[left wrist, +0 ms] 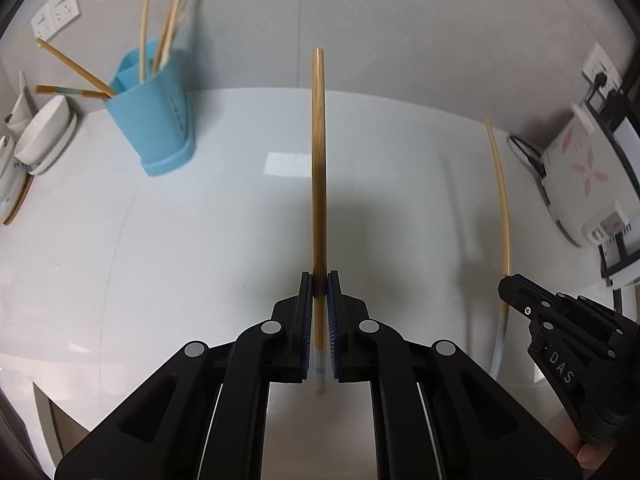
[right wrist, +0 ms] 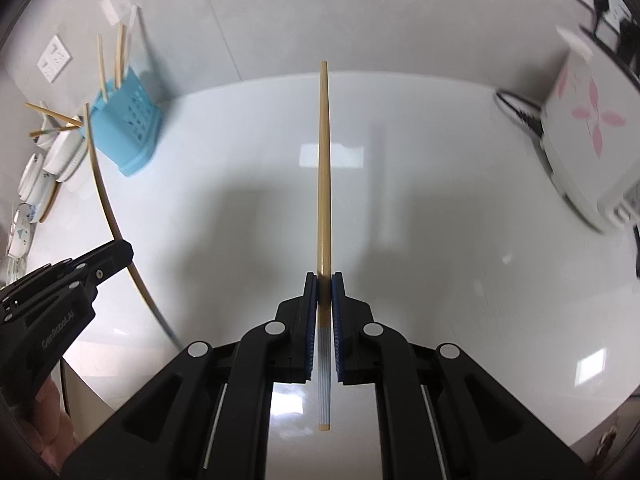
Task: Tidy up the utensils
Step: 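Lift both chopsticks upright and carry them to the blue holder, lowering them in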
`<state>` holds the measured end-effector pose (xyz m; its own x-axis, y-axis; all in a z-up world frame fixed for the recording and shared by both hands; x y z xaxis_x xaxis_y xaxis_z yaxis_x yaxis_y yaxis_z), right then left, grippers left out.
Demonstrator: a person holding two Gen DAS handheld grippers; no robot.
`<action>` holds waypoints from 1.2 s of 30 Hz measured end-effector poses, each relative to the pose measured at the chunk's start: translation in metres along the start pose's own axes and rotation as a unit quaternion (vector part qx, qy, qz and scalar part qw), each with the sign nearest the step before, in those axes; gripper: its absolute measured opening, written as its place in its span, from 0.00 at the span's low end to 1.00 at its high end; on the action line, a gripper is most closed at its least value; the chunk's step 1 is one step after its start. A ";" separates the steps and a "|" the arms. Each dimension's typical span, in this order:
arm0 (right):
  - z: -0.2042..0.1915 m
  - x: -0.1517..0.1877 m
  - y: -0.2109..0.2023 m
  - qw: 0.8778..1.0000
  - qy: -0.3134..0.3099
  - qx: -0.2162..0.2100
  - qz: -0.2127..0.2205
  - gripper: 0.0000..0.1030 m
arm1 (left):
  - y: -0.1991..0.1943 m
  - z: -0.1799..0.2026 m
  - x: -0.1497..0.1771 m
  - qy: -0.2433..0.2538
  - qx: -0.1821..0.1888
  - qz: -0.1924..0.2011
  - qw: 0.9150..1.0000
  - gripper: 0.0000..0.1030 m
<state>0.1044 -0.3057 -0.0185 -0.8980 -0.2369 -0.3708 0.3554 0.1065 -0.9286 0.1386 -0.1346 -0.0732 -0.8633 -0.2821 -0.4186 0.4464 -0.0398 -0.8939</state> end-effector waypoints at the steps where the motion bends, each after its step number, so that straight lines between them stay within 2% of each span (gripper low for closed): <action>1: -0.002 -0.005 -0.002 1.000 -0.004 0.001 0.007 0.06 | -0.004 -0.005 -0.005 -0.004 -0.002 0.007 1.000 0.06; 11: -0.041 -0.058 -0.034 0.997 -0.033 -0.003 0.067 0.06 | -0.043 -0.049 -0.054 -0.031 -0.027 0.076 0.996 0.06; 28: -0.125 -0.144 -0.064 0.987 -0.069 -0.020 0.142 0.06 | -0.133 -0.126 -0.135 -0.067 0.000 0.184 0.981 0.06; 34: -0.149 -0.168 -0.065 0.984 -0.073 -0.027 0.161 0.06 | -0.151 -0.161 -0.165 -0.065 0.014 0.225 0.972 0.06; 36: -0.155 -0.176 -0.065 0.983 -0.072 -0.028 0.166 0.06 | -0.152 -0.172 -0.178 -0.067 0.019 0.226 0.972 0.06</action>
<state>0.1990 -0.1213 0.1087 -0.6872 -0.3147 -0.6548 0.6043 0.2526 -0.7557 0.1835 0.0868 0.1098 -0.5399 -0.4015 -0.7398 0.7832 0.0822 -0.6162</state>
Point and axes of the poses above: each gripper's, at about its wrist camera, not at the fingertips, and y roughly the way its jaws point, z to its right, x to its underside, the point moved 4 cm from there along y, roughly the way its jaws point, and after that the axes turned 12 degrees about -y, right-handed, at the moved point
